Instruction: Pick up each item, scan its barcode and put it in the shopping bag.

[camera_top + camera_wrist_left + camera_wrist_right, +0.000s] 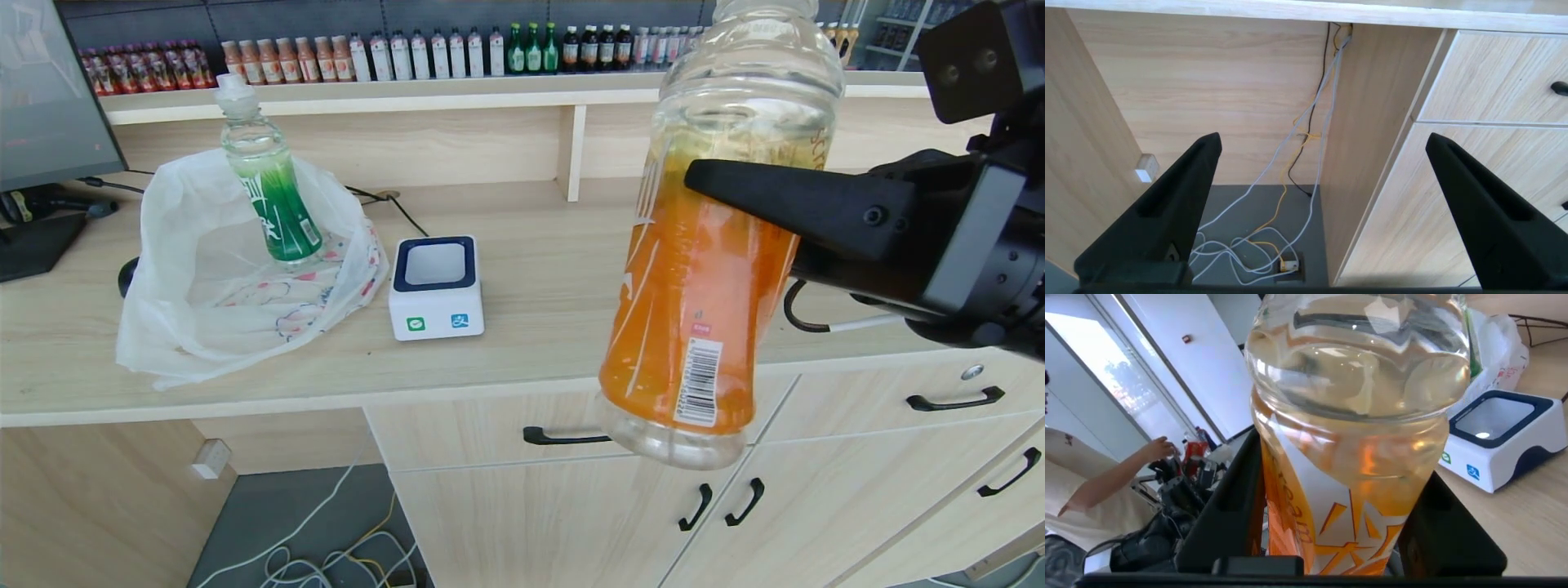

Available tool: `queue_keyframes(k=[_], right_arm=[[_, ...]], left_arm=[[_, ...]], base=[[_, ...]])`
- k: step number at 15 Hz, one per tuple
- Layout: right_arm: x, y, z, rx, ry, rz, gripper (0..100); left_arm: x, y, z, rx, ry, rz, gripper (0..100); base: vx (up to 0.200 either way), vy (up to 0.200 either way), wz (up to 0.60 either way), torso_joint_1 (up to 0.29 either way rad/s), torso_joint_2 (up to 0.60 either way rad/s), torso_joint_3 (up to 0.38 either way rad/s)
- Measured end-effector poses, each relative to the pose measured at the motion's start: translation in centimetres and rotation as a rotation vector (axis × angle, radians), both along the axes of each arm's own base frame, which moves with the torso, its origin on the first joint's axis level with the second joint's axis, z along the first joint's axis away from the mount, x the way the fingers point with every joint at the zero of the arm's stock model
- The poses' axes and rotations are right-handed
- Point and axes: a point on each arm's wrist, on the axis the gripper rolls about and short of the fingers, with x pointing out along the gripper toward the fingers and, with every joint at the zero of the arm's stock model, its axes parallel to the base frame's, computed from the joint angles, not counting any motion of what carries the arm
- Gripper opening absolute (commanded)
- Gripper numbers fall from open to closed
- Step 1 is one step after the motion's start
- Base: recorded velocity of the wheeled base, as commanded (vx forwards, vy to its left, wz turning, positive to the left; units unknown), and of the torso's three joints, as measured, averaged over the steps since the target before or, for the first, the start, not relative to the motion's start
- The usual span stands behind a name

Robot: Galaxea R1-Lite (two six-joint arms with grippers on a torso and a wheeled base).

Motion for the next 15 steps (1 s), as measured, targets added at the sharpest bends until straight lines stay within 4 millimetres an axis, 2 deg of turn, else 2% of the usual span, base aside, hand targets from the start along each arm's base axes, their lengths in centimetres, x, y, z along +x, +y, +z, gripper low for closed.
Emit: queue_keyframes(k=[15], right_arm=[[-0.8, -0.5, -1.1, -0.020, 0.024, 0.000, 0]], left_arm=[[0.0, 0.0, 0.0, 0.000, 0.000, 0.000, 100]], base=[[0.000, 0.000, 0.00, 0.000, 0.00, 0.000]])
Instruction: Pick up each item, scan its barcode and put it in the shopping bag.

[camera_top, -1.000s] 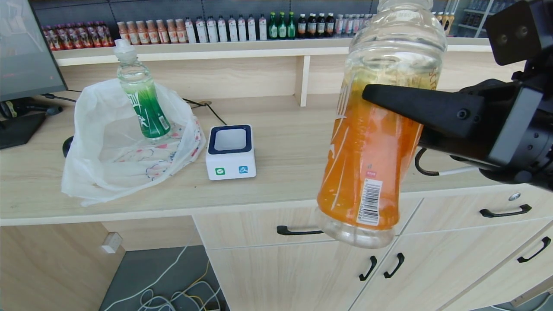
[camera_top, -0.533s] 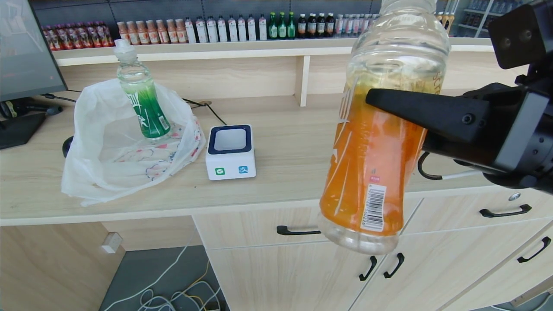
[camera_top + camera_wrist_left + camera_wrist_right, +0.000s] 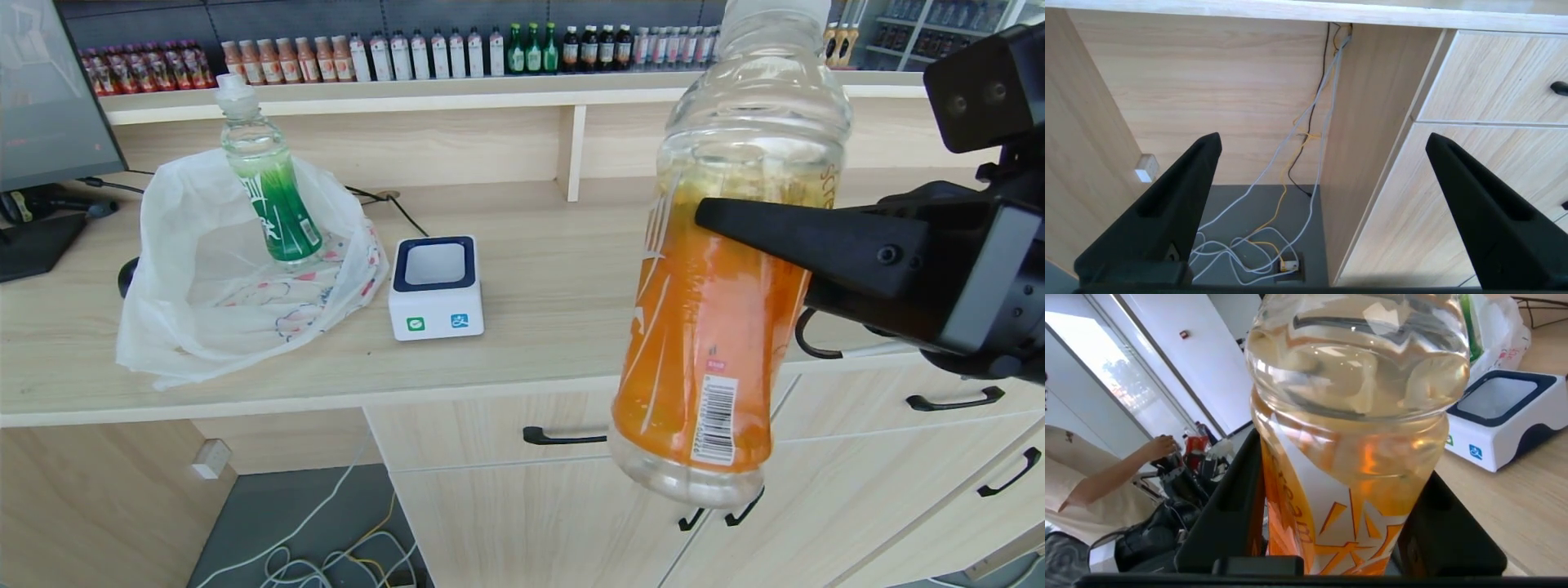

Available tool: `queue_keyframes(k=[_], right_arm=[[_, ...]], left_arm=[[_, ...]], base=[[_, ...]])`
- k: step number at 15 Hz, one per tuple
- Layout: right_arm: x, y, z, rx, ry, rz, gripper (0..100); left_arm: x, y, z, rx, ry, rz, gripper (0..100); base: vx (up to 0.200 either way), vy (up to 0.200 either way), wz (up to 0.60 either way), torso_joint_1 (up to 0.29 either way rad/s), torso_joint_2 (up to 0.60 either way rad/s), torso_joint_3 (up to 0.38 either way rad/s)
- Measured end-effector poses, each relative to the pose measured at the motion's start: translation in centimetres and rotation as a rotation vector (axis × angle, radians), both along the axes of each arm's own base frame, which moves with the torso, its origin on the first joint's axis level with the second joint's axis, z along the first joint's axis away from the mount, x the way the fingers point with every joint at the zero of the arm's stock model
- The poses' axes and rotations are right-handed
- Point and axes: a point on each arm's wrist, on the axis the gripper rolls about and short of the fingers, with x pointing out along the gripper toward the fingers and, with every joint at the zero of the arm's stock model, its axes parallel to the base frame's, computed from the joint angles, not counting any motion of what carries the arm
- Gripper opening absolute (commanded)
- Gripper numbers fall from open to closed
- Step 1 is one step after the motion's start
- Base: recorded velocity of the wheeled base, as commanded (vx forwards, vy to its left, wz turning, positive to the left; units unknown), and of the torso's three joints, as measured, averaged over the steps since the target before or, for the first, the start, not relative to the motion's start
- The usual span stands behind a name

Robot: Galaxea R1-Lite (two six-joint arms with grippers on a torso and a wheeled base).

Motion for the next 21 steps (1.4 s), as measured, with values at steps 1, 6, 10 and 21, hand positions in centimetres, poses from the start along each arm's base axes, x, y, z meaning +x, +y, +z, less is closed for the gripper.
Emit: queue_keyframes(k=[1, 6, 10, 21], right_arm=[[0.0, 0.0, -0.2, -0.005, -0.001, -0.003, 0], [0.4, -0.9, -2.1, -0.068, -0.040, -0.079, 0], [0.8, -1.8, -3.6, -0.119, -0.089, -0.288, 0], [1.4, -2.8, -4.3, -0.290, -0.306, -0.873, 0]], left_arm=[[0.0, 0.0, 0.0, 0.000, 0.000, 0.000, 100], [0.0, 0.0, 0.0, 0.000, 0.000, 0.000, 100], [0.0, 0.0, 0.0, 0.000, 0.000, 0.000, 100], [0.0, 0.0, 0.0, 0.000, 0.000, 0.000, 100]], base=[[0.000, 0.000, 0.00, 0.000, 0.00, 0.000], [0.000, 0.000, 0.00, 0.000, 0.00, 0.000], [0.000, 0.000, 0.00, 0.000, 0.00, 0.000], [0.000, 0.000, 0.00, 0.000, 0.00, 0.000]])
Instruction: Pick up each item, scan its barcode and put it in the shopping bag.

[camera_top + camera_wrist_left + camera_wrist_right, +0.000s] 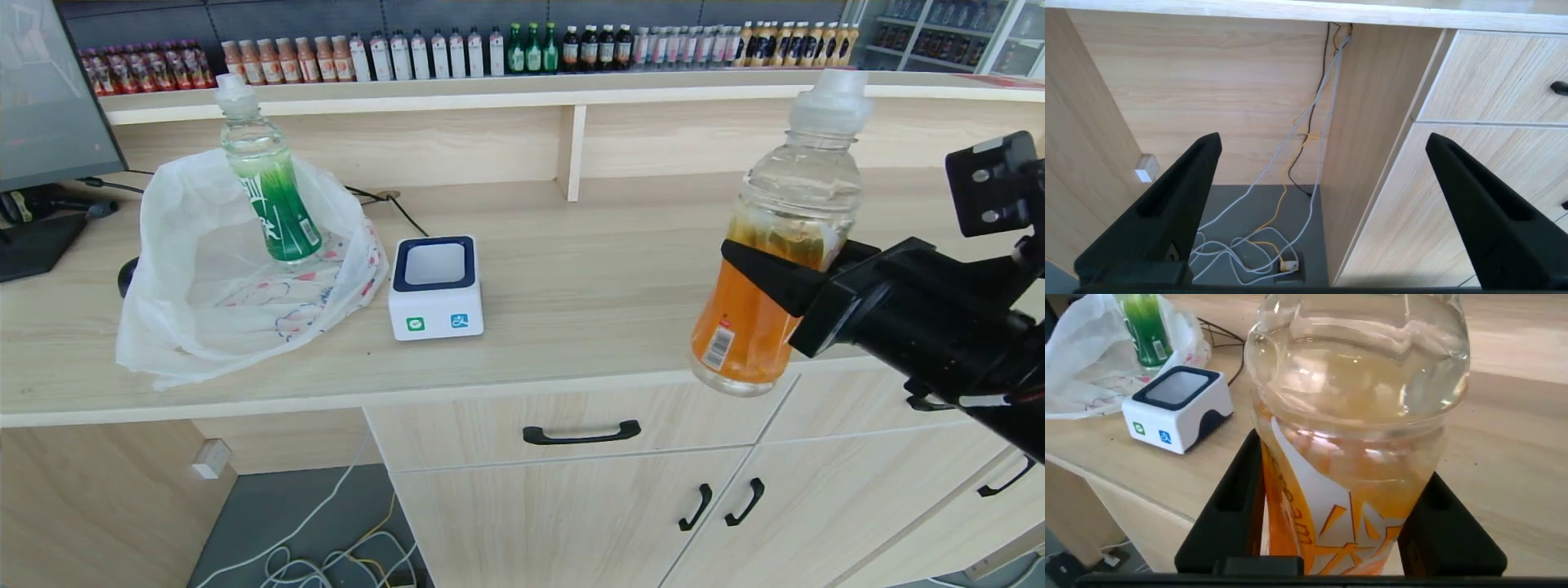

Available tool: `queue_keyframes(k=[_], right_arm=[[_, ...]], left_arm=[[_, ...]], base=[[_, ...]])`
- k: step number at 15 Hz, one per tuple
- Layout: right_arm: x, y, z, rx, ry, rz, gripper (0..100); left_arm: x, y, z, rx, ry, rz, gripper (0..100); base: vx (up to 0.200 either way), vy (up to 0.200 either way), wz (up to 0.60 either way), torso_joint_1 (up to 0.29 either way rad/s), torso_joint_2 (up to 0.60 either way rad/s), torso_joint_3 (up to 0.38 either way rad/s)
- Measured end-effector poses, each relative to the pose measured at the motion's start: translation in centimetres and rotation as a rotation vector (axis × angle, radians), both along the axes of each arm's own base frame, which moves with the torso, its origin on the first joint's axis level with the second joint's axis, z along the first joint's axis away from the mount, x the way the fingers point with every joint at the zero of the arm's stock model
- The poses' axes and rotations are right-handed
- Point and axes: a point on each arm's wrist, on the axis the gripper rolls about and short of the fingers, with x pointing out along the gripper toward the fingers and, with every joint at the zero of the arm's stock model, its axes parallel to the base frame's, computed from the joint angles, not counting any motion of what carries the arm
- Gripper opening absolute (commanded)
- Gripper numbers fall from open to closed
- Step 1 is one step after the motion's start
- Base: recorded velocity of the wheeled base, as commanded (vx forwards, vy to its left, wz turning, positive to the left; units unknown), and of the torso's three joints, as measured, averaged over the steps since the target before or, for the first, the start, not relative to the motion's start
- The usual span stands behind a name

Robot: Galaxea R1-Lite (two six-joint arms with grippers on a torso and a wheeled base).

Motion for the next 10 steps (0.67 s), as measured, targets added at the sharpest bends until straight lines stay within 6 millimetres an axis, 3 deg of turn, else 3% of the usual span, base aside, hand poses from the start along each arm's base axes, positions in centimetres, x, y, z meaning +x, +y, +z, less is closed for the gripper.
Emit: queue_keyframes(k=[4, 7, 10], right_arm=[[0.8, 0.4, 1.1, 0.106, -0.154, -0.131, 0], [1.8, 1.0, 0.3, 0.123, -0.169, -0.149, 0], [2.4, 1.3, -0.3, 0.127, -0.158, -0.173, 0]], left_arm=[[0.0, 0.0, 0.0, 0.015, 0.000, 0.000, 100], [0.0, 0.0, 0.0, 0.013, 0.000, 0.000, 100], [0.0, 0.0, 0.0, 0.013, 0.000, 0.000, 100]], base=[[0.000, 0.000, 0.00, 0.000, 0.00, 0.000], [0.000, 0.000, 0.00, 0.000, 0.00, 0.000], [0.000, 0.200, 0.00, -0.001, 0.00, 0.007]])
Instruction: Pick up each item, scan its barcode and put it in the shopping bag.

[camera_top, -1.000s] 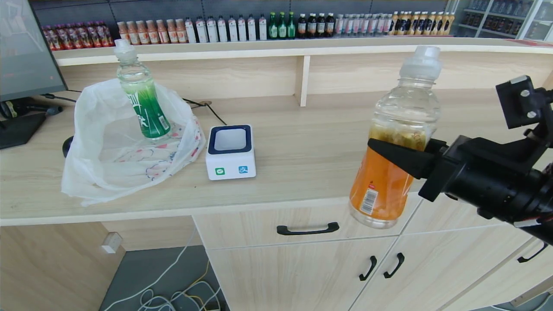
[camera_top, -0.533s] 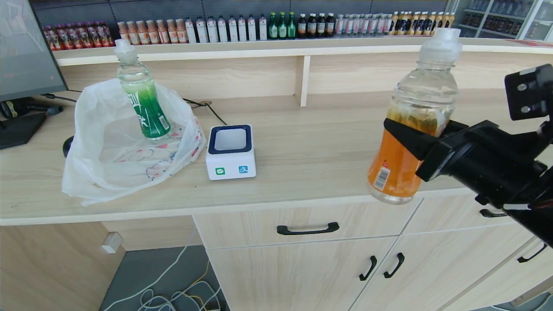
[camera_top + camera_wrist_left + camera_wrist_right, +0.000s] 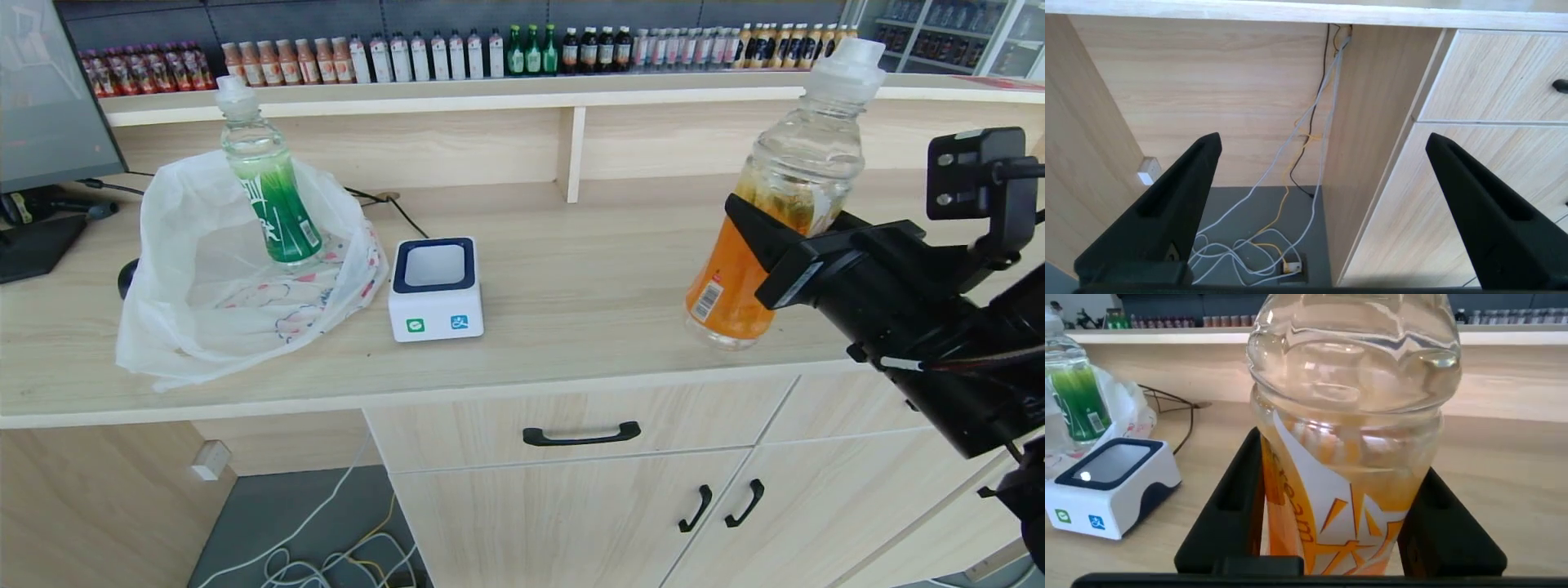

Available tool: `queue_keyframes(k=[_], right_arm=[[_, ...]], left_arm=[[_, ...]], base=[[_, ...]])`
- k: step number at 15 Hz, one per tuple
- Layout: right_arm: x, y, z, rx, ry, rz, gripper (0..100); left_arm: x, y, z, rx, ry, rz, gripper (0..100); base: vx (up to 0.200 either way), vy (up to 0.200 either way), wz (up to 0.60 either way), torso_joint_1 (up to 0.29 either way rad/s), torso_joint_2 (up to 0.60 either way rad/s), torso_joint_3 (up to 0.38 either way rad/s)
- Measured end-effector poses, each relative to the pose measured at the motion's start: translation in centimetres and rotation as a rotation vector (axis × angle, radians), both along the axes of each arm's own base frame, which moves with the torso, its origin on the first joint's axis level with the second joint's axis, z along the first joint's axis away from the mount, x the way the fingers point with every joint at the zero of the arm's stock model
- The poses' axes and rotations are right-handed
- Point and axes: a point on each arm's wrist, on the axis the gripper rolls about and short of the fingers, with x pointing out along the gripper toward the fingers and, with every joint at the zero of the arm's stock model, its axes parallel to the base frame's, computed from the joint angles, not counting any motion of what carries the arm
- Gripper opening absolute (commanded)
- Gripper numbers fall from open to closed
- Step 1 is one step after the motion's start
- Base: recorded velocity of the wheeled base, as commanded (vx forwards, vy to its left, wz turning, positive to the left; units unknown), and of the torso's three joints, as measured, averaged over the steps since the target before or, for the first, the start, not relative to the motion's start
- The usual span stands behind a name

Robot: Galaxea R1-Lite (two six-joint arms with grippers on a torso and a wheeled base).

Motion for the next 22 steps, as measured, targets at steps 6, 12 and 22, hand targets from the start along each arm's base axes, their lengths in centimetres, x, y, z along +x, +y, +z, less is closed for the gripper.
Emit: queue_keyframes(k=[6, 12, 22], right_arm=[[0.2, 0.0, 0.0, 0.010, -0.021, -0.019, 0], [0.5, 0.2, 1.1, 0.003, -0.047, -0.040, 0], [0.6, 1.5, 2.4, -0.017, -0.090, -0.109, 0]], left_arm=[[0.0, 0.0, 0.0, -0.013, 0.000, 0.000, 100], [0.0, 0.0, 0.0, -0.014, 0.000, 0.001, 100], [0.0, 0.0, 0.0, -0.010, 0.000, 0.000, 100]], base=[[0.000, 0.200, 0.00, 0.005, 0.01, 0.004], [0.000, 0.200, 0.00, 0.002, 0.00, 0.003], [0.000, 0.060, 0.00, 0.001, 0.00, 0.001]])
